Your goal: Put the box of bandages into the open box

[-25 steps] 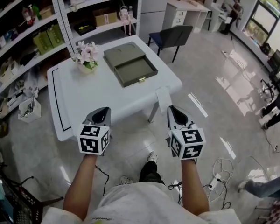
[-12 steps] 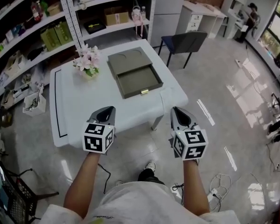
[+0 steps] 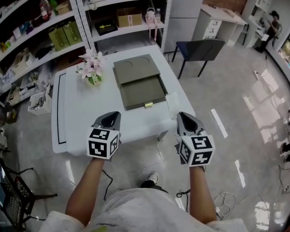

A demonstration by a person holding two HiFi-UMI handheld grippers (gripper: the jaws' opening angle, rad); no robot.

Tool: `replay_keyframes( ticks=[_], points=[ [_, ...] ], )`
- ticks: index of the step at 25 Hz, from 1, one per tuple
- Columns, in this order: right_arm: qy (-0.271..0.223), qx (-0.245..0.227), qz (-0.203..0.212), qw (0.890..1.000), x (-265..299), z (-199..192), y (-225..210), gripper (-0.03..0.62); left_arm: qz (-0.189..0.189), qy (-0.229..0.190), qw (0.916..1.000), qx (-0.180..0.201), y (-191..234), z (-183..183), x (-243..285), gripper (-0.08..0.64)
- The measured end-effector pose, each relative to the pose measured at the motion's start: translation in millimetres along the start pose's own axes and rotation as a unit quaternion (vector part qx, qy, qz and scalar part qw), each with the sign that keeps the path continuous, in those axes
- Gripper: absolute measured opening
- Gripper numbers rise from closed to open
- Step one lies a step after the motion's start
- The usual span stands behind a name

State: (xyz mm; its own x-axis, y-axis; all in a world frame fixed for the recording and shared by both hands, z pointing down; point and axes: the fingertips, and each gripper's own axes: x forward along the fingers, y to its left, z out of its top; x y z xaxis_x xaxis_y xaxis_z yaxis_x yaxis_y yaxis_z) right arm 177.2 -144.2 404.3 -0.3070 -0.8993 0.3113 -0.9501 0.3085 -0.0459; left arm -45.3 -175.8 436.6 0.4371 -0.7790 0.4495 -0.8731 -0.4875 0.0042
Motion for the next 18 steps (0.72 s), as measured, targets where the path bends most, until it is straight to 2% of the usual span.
replay_keyframes(
  ticks=[8, 18],
  points=[
    [0.001, -0.012, 0.036, 0.999, 16, 6, -25, 0.005, 0.034, 0.005, 0.9994, -0.007, -6, 8, 12, 0.005],
    [0.015, -0.081, 0.093, 0.992, 53, 15, -22, 0.005, 0.062, 0.005, 0.998, -0.011, 3, 8, 16, 0.005]
  ],
)
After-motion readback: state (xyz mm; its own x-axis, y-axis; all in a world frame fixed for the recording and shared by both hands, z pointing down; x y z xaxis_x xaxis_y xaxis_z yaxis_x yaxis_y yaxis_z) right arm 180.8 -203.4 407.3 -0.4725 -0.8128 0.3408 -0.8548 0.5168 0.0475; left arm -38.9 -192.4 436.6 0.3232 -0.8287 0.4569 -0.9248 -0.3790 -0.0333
